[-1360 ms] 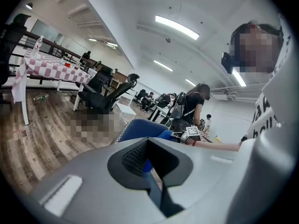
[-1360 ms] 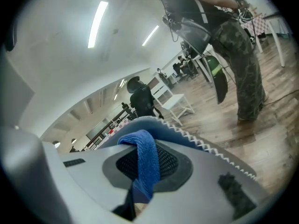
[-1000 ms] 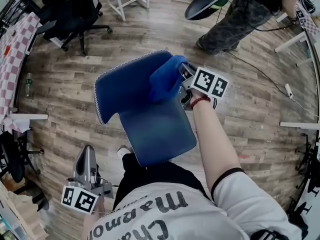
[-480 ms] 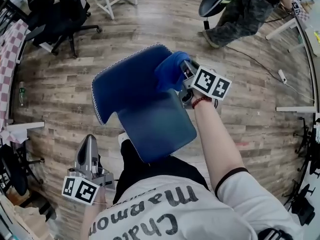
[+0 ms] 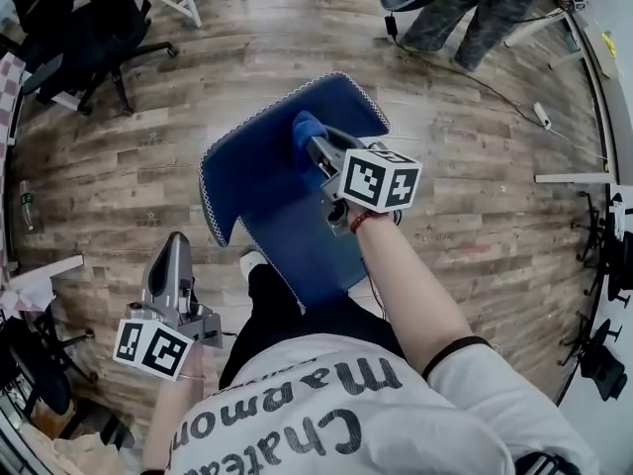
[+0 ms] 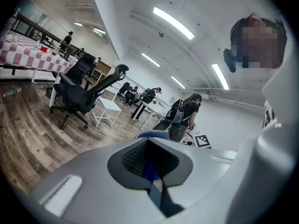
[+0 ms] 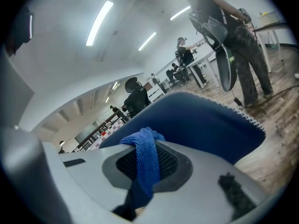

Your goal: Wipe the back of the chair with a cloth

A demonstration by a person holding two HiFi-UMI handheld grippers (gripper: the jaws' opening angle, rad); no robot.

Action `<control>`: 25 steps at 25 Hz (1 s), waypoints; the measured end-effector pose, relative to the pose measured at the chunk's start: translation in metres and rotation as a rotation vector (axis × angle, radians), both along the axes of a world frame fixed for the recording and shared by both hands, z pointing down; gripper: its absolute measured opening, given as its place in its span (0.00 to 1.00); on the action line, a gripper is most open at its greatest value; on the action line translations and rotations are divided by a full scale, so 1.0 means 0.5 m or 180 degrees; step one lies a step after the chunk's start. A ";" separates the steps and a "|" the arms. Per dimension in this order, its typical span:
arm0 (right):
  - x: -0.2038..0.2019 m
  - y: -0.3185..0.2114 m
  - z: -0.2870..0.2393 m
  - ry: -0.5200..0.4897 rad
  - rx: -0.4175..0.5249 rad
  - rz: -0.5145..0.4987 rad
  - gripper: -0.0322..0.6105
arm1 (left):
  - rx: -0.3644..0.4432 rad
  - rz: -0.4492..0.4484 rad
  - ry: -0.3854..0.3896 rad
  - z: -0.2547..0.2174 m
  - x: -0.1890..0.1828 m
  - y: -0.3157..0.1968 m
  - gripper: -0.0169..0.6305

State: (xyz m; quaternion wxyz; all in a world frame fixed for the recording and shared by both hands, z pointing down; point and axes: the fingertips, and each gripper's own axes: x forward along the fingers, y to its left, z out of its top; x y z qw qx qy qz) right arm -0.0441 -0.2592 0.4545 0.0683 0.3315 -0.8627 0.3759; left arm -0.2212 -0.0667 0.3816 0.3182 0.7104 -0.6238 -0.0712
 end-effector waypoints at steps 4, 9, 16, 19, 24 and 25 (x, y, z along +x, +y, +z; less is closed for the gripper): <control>-0.080 0.054 0.009 0.0011 -0.0029 -0.0092 0.13 | 0.0004 0.0145 0.0021 0.014 -0.055 -0.029 0.03; -0.146 0.125 0.030 0.0128 -0.0129 -0.0202 0.13 | 0.0019 0.0370 0.0136 0.035 -0.086 -0.065 0.03; -0.245 0.241 0.039 0.0450 -0.0052 -0.0882 0.13 | 0.0027 0.0738 0.0281 0.073 -0.043 -0.082 0.03; -0.268 0.276 0.038 0.0502 0.0028 -0.1117 0.13 | 0.0033 0.0924 0.0203 0.081 -0.013 -0.076 0.03; -0.257 0.288 0.043 0.0478 0.0080 -0.1262 0.13 | 0.0012 0.0962 0.0155 0.086 0.015 -0.053 0.03; -0.254 0.282 0.047 0.0498 0.0104 -0.1270 0.13 | -0.0006 0.0928 0.0145 0.089 0.016 -0.047 0.03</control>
